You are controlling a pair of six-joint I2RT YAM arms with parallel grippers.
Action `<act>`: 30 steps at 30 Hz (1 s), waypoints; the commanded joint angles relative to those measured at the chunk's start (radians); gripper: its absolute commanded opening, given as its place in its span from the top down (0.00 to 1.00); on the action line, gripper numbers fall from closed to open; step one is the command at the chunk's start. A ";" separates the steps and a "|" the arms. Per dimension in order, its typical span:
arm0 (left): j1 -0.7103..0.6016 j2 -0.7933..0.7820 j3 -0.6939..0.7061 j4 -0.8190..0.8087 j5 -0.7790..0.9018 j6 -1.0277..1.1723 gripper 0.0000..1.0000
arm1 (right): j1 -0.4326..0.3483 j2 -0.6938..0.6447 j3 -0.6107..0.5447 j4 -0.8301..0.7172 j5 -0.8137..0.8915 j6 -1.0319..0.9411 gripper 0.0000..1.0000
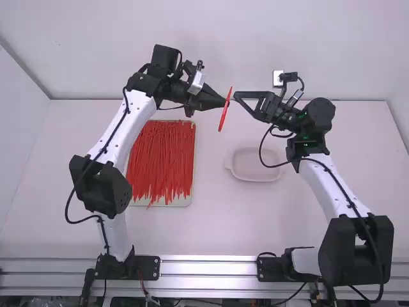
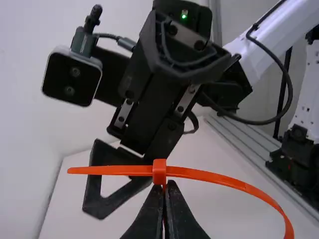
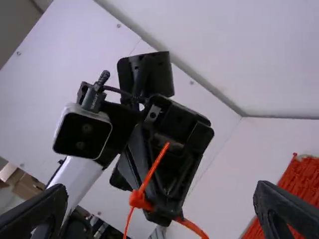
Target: Fasten the cable tie
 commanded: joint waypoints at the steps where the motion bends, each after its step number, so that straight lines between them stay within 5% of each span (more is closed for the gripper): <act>1: 0.000 -0.013 0.002 -0.007 0.046 -0.032 0.98 | -0.003 0.003 0.011 0.008 0.000 -0.019 0.01; 9: -0.003 -0.013 0.002 -0.027 0.046 -0.032 0.98 | 0.002 0.003 0.012 -0.015 -0.025 0.011 0.00; 12: -0.015 -0.013 0.002 -0.040 0.046 -0.032 0.98 | 0.016 0.003 0.012 -0.008 -0.024 0.073 0.13; 20: -0.042 -0.013 0.002 -0.051 0.046 -0.032 0.98 | 0.020 0.003 0.012 -0.009 -0.024 0.108 0.16; 30: -0.054 -0.013 -0.013 -0.074 0.005 -0.025 0.98 | 0.020 0.003 0.012 -0.013 -0.024 0.126 0.57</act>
